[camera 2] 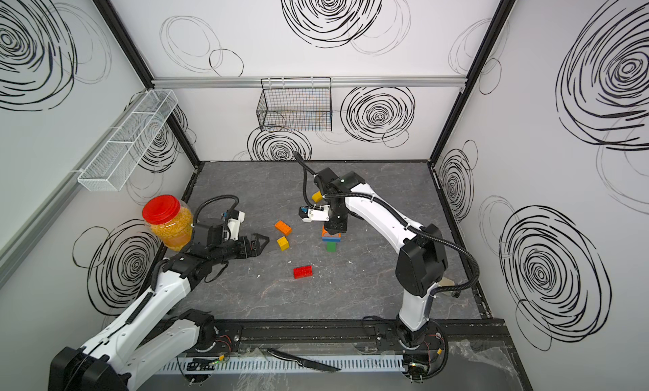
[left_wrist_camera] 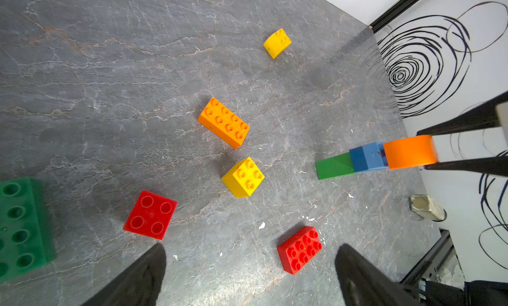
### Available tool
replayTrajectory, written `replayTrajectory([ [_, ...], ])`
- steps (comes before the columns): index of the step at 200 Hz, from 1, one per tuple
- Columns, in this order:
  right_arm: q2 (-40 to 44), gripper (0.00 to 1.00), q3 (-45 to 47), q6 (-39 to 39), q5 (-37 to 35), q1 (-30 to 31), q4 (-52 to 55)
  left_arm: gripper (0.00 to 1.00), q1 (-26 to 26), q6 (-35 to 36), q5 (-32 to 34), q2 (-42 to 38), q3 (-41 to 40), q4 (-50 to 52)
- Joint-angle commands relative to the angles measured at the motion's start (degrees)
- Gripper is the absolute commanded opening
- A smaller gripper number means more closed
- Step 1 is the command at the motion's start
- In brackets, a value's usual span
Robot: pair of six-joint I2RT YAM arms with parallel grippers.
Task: Assemble an ice cream with lego
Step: Assemble the lego brick with the lego brick.
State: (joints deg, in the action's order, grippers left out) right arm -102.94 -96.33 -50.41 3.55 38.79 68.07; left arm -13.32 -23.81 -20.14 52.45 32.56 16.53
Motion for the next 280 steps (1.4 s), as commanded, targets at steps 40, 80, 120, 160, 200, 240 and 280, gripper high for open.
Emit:
replayTrajectory([
  [40,0.3,0.0,-0.2,-0.1,1.2,-0.6,2.2,0.99,0.6,0.0,-0.5,-0.5,-0.2,-1.8],
  [80,1.0,0.0,-0.2,-0.5,0.1,-0.3,1.8,0.99,0.6,0.0,-0.5,-0.6,-0.2,-1.8],
  [120,0.7,0.0,-1.0,-0.7,-0.3,0.0,1.9,0.99,0.6,0.0,-0.4,-0.7,-0.2,-1.8],
  [160,0.6,0.0,-1.0,-1.0,-0.6,-0.2,1.8,0.99,0.6,0.0,-0.4,-0.6,-0.2,-1.7],
  [200,1.1,0.0,-0.2,-1.3,-1.3,-0.3,1.5,0.99,0.6,0.0,-0.5,-0.7,-0.2,-1.8],
  [240,-0.2,0.0,-0.2,-1.4,-1.0,-0.4,1.6,0.99,0.7,0.0,-0.8,-0.6,-0.2,-1.8],
  [280,-1.9,0.0,-2.4,-1.6,-0.6,0.2,2.6,0.99,0.6,0.0,-0.5,-0.9,-0.2,-1.8],
])
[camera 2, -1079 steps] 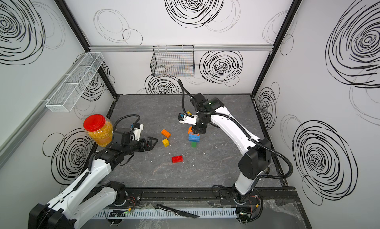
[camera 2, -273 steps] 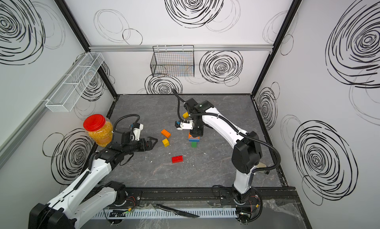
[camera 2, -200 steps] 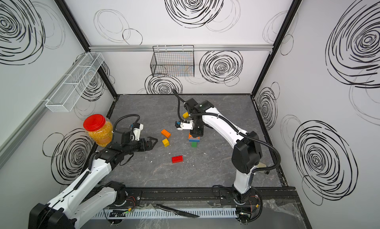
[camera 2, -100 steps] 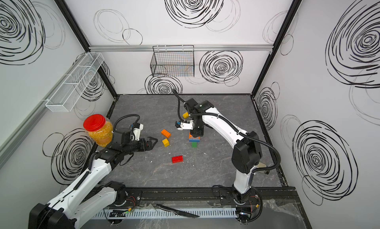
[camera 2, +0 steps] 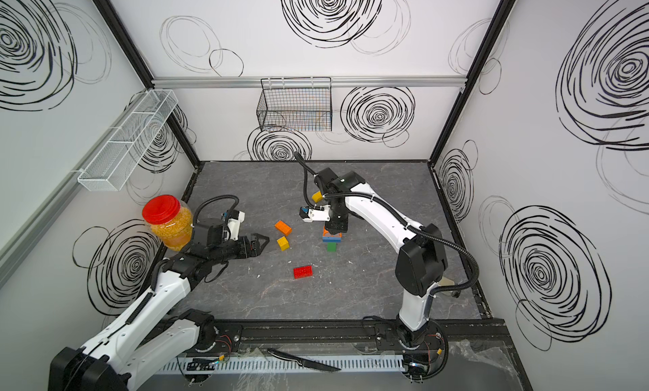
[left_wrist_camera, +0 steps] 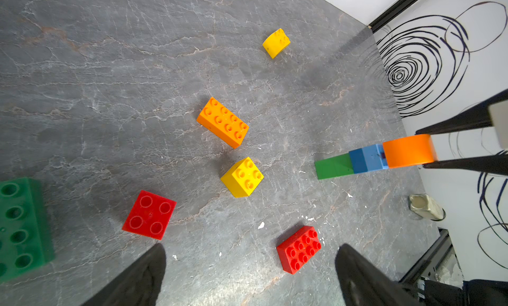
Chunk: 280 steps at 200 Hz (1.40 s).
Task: Assemble an ice cream with lego
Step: Assemble the lego brick with the lego brick.
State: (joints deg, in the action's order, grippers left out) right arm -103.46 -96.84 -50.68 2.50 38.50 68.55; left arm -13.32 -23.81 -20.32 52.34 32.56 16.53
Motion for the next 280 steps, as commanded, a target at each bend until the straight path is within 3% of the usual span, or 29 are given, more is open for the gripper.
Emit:
replayTrajectory([
  [1,-1.4,0.0,-1.9,-1.3,0.4,0.5,2.1,0.99,0.6,0.0,-0.3,-0.8,-0.2,-1.8],
  [143,-2.5,0.0,5.5,0.6,0.0,1.0,2.0,0.99,0.7,0.0,-0.7,-0.9,-0.2,-1.9],
  [280,-8.2,0.0,4.5,4.1,4.6,-1.5,4.6,0.99,0.9,0.0,-1.3,-1.0,-0.2,-2.1],
])
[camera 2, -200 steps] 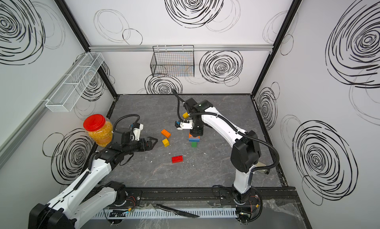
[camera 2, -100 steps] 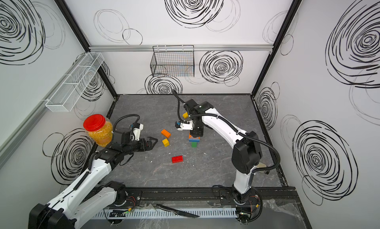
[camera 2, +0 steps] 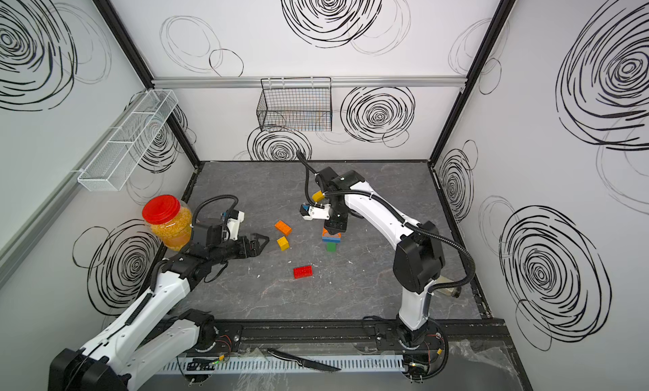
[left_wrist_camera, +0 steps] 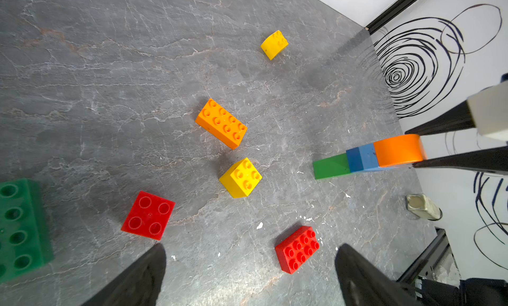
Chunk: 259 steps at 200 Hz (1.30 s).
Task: Assemble an ice cream with lego
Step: Assemble the lego brick with the lego brick.
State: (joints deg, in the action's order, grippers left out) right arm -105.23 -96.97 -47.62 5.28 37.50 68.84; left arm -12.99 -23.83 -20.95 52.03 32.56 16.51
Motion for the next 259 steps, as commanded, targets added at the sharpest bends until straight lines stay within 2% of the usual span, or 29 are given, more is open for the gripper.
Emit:
replayTrajectory([
  [1,-6.5,0.0,4.6,1.1,1.8,-0.6,4.3,0.99,0.6,0.0,-0.7,-0.6,-0.2,-2.0],
  [53,-6.2,0.0,3.2,0.9,4.8,-1.2,5.1,0.99,0.6,-0.1,-0.7,-0.7,-0.2,-2.0],
  [120,-5.6,0.0,8.6,3.9,5.7,0.9,4.0,0.99,0.5,-0.1,-0.5,-1.1,-0.3,-2.0],
  [173,-5.6,0.0,11.6,4.8,4.4,0.9,2.7,0.99,0.5,-0.1,-0.6,-1.1,-0.3,-2.1],
  [259,-1.9,0.0,7.5,4.9,1.5,1.6,1.2,0.99,0.6,-0.1,0.0,-1.4,-0.3,-2.1],
])
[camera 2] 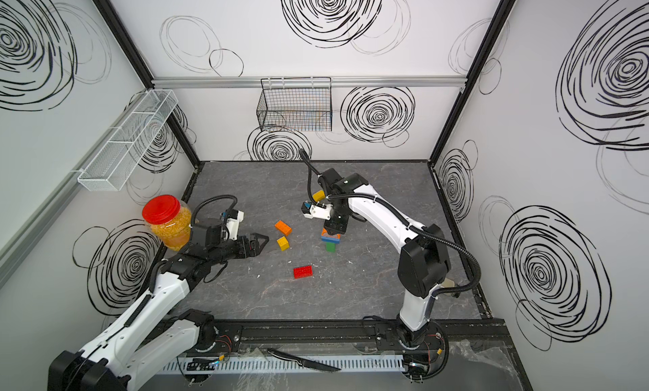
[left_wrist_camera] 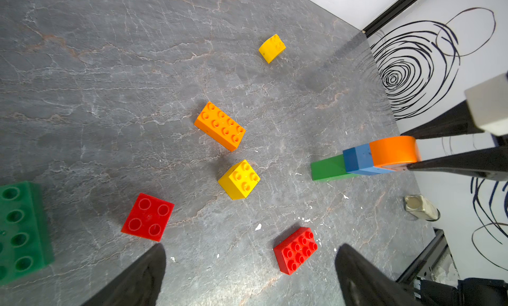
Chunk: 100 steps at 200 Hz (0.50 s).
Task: Assemble an ice cream with lego
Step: Assemble the lego brick with the lego brick.
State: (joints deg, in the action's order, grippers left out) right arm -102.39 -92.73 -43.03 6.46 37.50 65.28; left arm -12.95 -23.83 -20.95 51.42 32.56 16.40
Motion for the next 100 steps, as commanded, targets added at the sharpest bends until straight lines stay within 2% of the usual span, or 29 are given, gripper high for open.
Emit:
replayTrajectory([
  [1,-4.8,0.0,3.2,0.3,0.3,1.6,4.7,0.99,0.5,-0.1,0.0,-0.8,-0.3,-1.9],
  [42,-4.1,0.0,1.2,0.0,0.3,1.8,5.0,0.99,0.7,-0.1,0.1,-0.8,-0.3,-1.9],
  [83,-3.4,0.08,1.0,0.0,-0.2,1.7,4.0,0.99,0.8,-0.2,0.1,-0.9,-0.3,-2.0],
  [100,-3.1,0.09,1.1,0.1,-0.7,1.6,3.5,0.99,0.9,-0.2,0.0,-0.9,-0.3,-2.0],
])
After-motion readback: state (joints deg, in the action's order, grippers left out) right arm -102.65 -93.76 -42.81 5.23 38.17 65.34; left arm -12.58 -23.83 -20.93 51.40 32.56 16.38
